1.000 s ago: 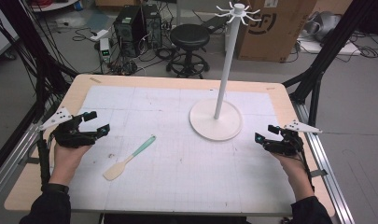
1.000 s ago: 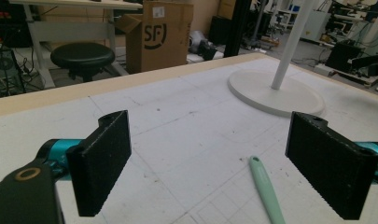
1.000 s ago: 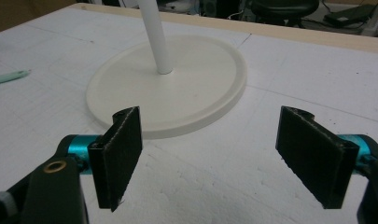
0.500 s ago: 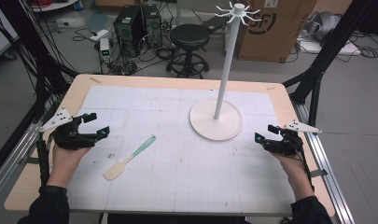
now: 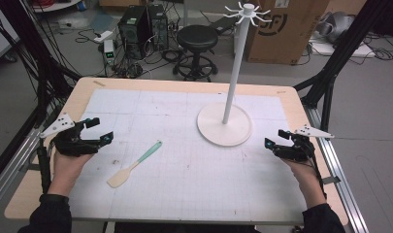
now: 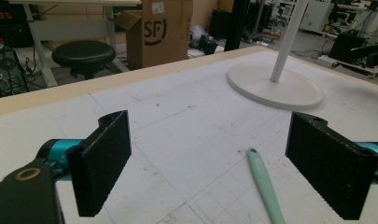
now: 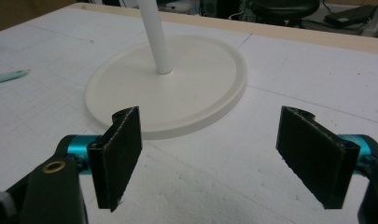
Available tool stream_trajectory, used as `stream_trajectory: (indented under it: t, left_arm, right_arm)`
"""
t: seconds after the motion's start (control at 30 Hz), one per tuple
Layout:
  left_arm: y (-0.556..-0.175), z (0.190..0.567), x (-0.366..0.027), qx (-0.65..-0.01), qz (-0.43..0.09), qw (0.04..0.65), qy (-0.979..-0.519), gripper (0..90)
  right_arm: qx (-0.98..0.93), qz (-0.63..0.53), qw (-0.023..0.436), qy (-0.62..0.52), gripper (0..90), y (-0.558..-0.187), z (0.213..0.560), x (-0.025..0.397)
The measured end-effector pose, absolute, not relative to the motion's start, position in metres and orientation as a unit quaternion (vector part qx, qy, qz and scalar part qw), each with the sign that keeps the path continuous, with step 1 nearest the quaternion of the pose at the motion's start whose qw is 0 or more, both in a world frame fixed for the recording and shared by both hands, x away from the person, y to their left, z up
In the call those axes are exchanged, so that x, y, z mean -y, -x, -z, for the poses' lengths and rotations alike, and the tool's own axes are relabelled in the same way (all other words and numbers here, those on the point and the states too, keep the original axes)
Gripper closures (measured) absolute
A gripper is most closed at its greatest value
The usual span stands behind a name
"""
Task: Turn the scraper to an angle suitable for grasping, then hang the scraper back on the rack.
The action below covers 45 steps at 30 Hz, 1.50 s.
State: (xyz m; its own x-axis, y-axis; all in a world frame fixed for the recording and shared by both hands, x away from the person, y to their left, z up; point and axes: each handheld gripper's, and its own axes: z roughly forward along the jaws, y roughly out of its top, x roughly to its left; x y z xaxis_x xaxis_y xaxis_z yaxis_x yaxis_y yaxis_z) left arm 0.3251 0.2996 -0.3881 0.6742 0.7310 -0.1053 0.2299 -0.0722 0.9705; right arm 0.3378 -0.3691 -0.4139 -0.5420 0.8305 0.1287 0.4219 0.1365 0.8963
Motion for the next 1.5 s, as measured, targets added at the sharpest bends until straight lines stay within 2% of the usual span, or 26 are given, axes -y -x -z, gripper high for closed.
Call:
stream_trajectory:
  t: [0.9,1.3,1.5]
  left_arm:
    - [-0.324,0.387,-0.297,-0.345,-0.218,0.581,-0.704,15.2]
    - [-0.307,0.383,-0.276,-0.341,-0.214,0.556,-0.727,16.4]
    - [-0.294,0.396,-0.262,-0.351,-0.201,0.554,-0.728,17.7]
  right_arm:
    - [-0.727,-0.494,0.208,-0.430,21.5,-0.338,0.414,0.369]
    - [-0.726,-0.493,0.209,-0.430,21.5,-0.336,0.413,0.369]
    - [-0.726,-0.494,0.210,-0.431,21.5,-0.336,0.413,0.369]
